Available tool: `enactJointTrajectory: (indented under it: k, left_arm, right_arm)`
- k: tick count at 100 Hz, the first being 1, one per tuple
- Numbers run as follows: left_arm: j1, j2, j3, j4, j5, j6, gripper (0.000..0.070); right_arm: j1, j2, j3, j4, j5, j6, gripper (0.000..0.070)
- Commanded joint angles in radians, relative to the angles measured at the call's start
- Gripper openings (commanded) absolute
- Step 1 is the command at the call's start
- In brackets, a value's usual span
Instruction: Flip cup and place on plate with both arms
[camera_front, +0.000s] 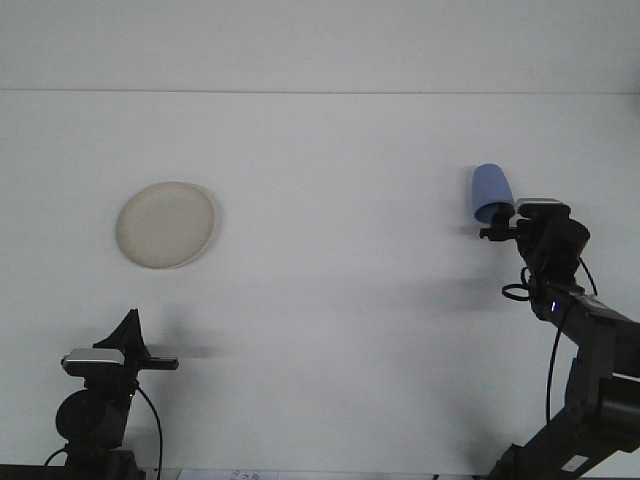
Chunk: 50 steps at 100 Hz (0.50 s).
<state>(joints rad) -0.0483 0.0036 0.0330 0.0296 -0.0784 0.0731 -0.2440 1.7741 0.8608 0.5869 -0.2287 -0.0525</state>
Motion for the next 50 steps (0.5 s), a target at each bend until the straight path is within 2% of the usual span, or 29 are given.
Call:
enactJointTrajectory:
  k: [1, 25, 30, 37, 41, 45, 50]
  left_arm:
    - [-0.001, -0.001, -0.019, 0.01, 0.0, 0.013, 0.0015]
    - [-0.001, -0.001, -0.019, 0.01, 0.0, 0.013, 0.0015]
    - [-0.001, -0.001, -0.019, 0.01, 0.0, 0.013, 0.0015]
    - [-0.001, -0.001, -0.019, 0.01, 0.0, 0.013, 0.0015]
    - [-0.001, -0.001, -0.019, 0.01, 0.0, 0.013, 0.0015]
    - [-0.001, -0.001, -0.019, 0.01, 0.0, 0.013, 0.0015]
    - [-0.001, -0.001, -0.019, 0.01, 0.0, 0.013, 0.0015]
  right_arm:
    - [-0.002, 0.058, 0.047, 0.012, -0.011, -0.008, 0.0442]
    - [-0.002, 0.192, 0.196, 0.012, -0.019, -0.016, 0.0427]
    - [-0.002, 0.206, 0.216, 0.012, -0.021, -0.016, 0.0335]
    - [-0.002, 0.21, 0.232, 0.012, -0.046, -0.018, 0.0127]
    - [-0.001, 0.21, 0.235, 0.016, -0.06, -0.021, 0.0042]
    - [-0.001, 0.21, 0.236, 0.029, -0.066, -0.023, 0.0]
    - [0.001, 0.209, 0.236, 0.043, -0.072, -0.022, 0.0]
